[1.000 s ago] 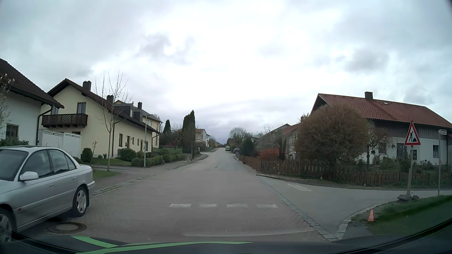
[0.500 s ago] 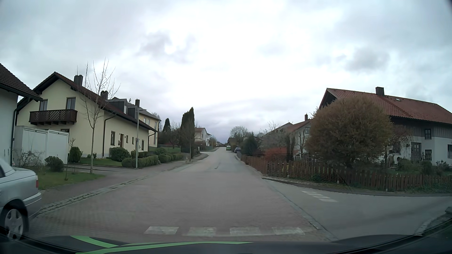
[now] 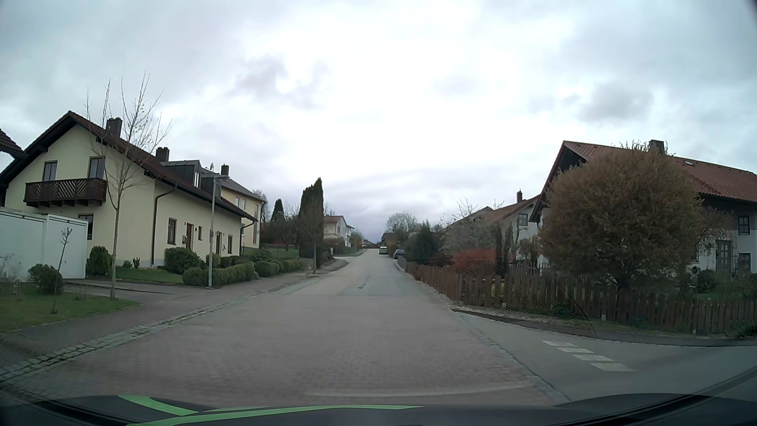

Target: Follow the waypoints while adhering to traffic rules and regulations

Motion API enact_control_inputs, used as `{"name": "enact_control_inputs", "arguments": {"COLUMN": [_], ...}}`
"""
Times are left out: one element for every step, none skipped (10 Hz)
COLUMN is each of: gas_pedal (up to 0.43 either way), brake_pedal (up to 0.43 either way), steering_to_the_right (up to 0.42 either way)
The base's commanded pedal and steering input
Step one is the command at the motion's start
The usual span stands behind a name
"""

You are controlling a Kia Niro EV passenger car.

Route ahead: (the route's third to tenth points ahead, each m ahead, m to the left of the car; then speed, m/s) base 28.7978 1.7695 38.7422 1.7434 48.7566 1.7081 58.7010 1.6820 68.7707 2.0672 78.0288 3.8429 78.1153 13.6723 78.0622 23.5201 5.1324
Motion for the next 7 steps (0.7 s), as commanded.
{"name": "enact_control_inputs", "arguments": {"gas_pedal": [0.177, 0.177, 0.177, 0.177, 0.189, 0.197, 0.197], "brake_pedal": [0.0, 0.0, 0.0, 0.0, 0.0, 0.0, 0.0], "steering_to_the_right": [-0.001, -0.001, -0.001, -0.001, -0.001, -0.001, -0.001]}}
